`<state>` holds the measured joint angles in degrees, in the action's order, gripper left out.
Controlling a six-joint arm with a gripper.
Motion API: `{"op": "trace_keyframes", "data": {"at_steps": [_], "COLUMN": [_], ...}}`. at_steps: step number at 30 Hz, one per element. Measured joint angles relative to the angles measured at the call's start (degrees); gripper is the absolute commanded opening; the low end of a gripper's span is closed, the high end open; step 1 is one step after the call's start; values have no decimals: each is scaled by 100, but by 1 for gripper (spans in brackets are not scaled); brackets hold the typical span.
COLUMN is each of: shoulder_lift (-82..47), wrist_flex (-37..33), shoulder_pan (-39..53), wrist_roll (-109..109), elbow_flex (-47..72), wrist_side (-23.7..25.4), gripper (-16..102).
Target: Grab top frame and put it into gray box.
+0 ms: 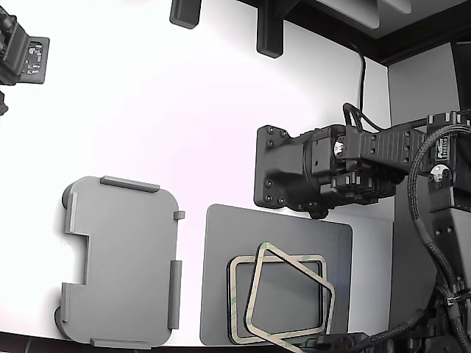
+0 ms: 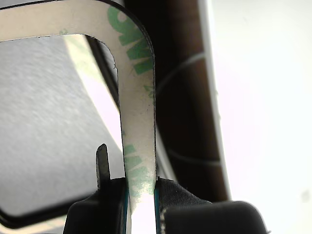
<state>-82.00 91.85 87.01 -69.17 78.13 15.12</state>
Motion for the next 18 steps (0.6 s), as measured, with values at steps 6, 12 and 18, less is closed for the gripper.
{"op": "trace_keyframes", "data": {"at_steps": [6, 12, 18], "shoulder_lift": [-62, -431, -580], "wrist_flex": [237, 246, 246], "shoulder_pan": [-791, -1556, -2619], "wrist_roll": [1863, 3683, 5291], "elbow_flex": [-466, -686, -888], "wrist_side": [431, 624, 413], "gripper": [-11, -11, -11]}}
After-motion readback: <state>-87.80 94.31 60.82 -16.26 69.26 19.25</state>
